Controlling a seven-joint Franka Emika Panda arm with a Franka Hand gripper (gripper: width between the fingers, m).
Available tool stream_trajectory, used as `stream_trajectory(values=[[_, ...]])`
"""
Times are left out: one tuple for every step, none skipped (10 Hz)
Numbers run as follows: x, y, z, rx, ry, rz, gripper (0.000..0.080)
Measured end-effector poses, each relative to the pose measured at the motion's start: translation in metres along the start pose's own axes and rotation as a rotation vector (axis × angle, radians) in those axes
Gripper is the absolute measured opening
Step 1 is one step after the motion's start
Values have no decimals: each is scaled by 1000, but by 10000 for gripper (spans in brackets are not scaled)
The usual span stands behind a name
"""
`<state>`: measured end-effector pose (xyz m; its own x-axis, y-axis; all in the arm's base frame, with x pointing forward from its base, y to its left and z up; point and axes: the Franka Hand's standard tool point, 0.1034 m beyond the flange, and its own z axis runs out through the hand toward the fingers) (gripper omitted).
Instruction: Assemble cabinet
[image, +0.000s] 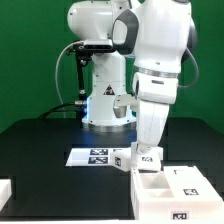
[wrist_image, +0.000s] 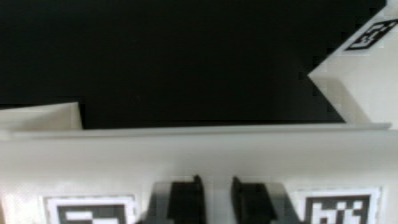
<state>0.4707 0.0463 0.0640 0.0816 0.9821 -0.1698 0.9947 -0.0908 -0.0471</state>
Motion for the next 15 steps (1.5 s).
stream_trajectory(values=[[1,0,1,3,-1,-2,65],[1,0,2,4,-1,-3,65],[2,-1,3,6,-2,-3,65],[3,-1,3,6,-2,-6,65],[5,-1,3,4,0,-11,65],[6,-2,3,4,0,-14,65],[6,0,2,4,1,-19,65],[4,1,3,7,-2,-23,65],[4,1,3,19,-9,-24,65],[4,1,2,32,-17,-23,65],[4,2,2,45,-25,-21,65],[3,5,2,43,-26,-20,65],[3,5,2,43,-26,-20,65],[3,5,2,43,-26,-20,65],[3,5,2,43,-26,-20,65]])
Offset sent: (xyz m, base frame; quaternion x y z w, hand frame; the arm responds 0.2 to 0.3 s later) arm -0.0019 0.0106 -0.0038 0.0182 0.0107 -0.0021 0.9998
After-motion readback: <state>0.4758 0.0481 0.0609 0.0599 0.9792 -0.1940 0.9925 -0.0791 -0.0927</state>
